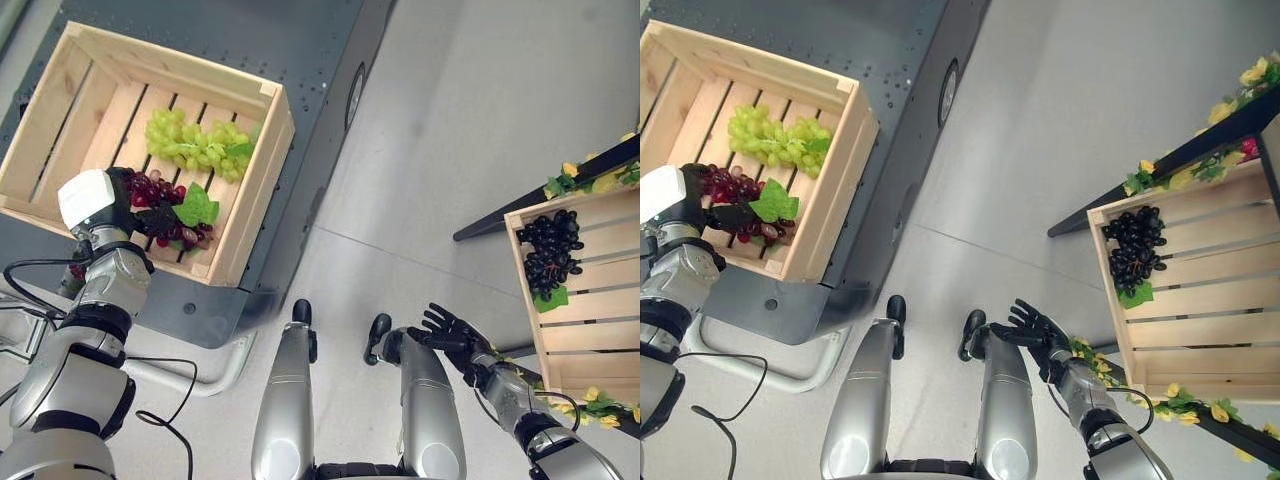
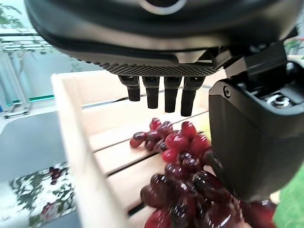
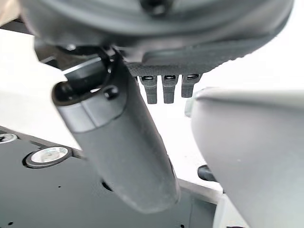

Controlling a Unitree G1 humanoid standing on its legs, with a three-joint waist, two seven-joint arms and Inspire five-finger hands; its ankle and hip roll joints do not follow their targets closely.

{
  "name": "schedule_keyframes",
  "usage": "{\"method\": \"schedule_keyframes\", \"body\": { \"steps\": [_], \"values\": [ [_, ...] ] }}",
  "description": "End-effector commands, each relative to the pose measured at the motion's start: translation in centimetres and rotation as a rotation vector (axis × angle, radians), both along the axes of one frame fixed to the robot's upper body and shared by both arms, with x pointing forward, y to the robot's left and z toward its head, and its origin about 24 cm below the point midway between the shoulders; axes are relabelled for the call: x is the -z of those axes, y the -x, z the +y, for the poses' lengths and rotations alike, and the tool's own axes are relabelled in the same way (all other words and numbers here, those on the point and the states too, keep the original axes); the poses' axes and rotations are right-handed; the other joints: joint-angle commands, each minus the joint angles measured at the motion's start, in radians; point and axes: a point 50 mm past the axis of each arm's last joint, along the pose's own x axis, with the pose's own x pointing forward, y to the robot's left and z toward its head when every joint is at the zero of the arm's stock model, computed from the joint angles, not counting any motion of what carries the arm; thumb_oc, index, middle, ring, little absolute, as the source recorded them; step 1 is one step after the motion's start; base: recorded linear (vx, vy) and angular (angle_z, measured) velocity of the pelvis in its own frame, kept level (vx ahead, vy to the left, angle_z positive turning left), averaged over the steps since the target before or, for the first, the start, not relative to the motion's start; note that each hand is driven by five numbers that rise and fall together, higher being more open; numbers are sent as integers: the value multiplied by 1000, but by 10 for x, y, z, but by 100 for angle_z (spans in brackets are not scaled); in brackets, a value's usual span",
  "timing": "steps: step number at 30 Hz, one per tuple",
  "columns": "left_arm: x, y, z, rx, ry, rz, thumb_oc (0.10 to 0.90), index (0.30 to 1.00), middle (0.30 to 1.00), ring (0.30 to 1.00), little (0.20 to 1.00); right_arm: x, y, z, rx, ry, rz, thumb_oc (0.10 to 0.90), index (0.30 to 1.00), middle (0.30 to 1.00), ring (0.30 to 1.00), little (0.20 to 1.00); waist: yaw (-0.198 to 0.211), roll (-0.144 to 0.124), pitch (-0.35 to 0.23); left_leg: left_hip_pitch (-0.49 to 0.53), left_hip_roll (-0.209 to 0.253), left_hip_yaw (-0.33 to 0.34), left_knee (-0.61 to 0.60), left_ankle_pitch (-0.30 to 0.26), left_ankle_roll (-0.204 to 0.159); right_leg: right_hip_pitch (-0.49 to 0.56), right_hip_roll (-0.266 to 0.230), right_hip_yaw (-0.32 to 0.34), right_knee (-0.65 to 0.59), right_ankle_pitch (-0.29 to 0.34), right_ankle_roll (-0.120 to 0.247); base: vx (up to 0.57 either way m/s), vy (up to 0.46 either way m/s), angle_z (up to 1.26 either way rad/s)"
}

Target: Pick up the fruits from the basket on one side to the basket on the other side

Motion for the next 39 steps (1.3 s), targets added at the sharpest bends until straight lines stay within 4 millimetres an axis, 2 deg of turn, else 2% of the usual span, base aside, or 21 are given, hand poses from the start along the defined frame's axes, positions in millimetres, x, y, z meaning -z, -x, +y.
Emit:
{"method": "schedule_keyframes", "body": {
  "steps": [1,6,8,12,13,17,18,22,24,25,27,28,33,34,37,39],
  "values": [
    [-56,15,37,-112,-55,-109,800,900,900,900,900,-5,2,-1,-17,-60,-61,800,900,900,900,900,1,-13,-14,39,-40,88,4,-47,92,95,25,6,-27,11,-19,21,3,6],
    [-43,14,37,-117,3,-12,800,900,900,900,900,-12,-7,7,-31,-82,-96,800,900,900,900,900,1,-20,-14,24,-36,91,11,-53,93,80,25,6,-20,8,-17,6,1,1],
    [-32,14,38,-114,47,57,800,900,900,900,900,-17,-14,12,-41,-94,-114,800,900,900,900,900,0,-27,-14,24,-35,90,5,-51,91,79,29,7,-28,11,-15,0,0,0],
    [-15,14,37,-127,257,112,800,900,900,900,900,-20,-19,17,-55,-96,-126,800,900,900,900,900,-2,-32,-14,24,-31,92,-8,-46,91,76,29,6,-41,18,-12,0,0,0],
    [-2,14,34,-131,482,44,800,900,900,900,900,-21,-21,20,-58,-93,-123,800,900,900,900,900,-4,-34,-14,29,-30,92,-17,-46,93,75,28,5,-43,17,-12,0,0,0],
    [7,10,28,-111,874,-154,800,900,900,900,900,-19,-20,24,-49,-90,-116,800,900,900,900,900,-14,-42,-14,32,-27,94,-26,-44,93,75,28,5,-52,18,-12,0,0,0],
    [7,6,22,-95,1044,-265,800,900,900,900,900,-18,-20,25,-45,-89,-112,800,900,900,900,900,-14,-46,-14,35,-27,94,-34,-45,93,77,30,4,-62,20,-11,0,0,0],
    [3,-2,11,-94,1259,-502,800,900,900,900,900,-14,-17,30,-42,-97,-102,800,900,900,900,900,-17,-54,-14,46,-28,91,-57,-42,94,83,36,5,-80,27,-7,-6,-14,2],
    [0,-7,5,-73,1268,-565,800,900,900,900,900,-13,-17,34,-41,-105,-99,800,900,900,900,900,-16,-59,-14,51,-30,89,-68,-40,94,88,39,4,-94,32,-6,-9,-41,5],
    [-6,-10,1,-51,1187,-580,800,900,900,900,900,-12,-17,37,-42,-112,-98,800,900,900,900,900,-15,-64,-14,52,-30,88,-75,-38,95,89,42,2,-102,37,-4,-8,-54,8],
    [-9,-13,-4,-37,1146,-564,800,900,900,900,900,-12,-18,38,-41,-117,-98,800,900,900,900,900,-12,-67,-14,54,-30,87,-81,-36,95,91,42,-1,-109,42,-2,2,-42,7],
    [-9,-15,-8,-16,1077,-501,800,900,900,900,900,-12,-18,39,-40,-126,-98,800,900,900,900,900,-10,-71,-14,54,-30,85,-81,-37,95,91,43,-4,-110,45,0,6,-31,2],
    [-12,-20,-16,49,952,-404,800,900,900,900,900,-13,-18,41,-53,-125,-98,800,900,900,900,900,-11,-74,-14,59,-31,83,-91,-37,99,91,46,-4,-118,52,2,2,-6,0],
    [-18,-23,-21,96,849,-354,800,900,900,900,900,-13,-17,41,-60,-125,-99,800,900,900,900,900,-13,-73,-14,60,-31,85,-91,-37,101,90,46,-3,-120,55,2,0,0,0],
    [-24,-27,-27,152,768,-301,800,900,900,900,900,-13,-17,40,-64,-128,-101,800,900,900,900,900,-13,-73,-14,59,-31,85,-90,-41,102,89,45,-3,-123,57,3,0,0,0],
    [-31,-33,-38,228,610,-192,800,900,900,900,900,-13,-17,39,-63,-127,-100,800,900,900,900,900,-12,-71,-14,58,-32,85,-88,-43,103,88,43,-3,-124,62,6,0,0,0]
  ]
}}
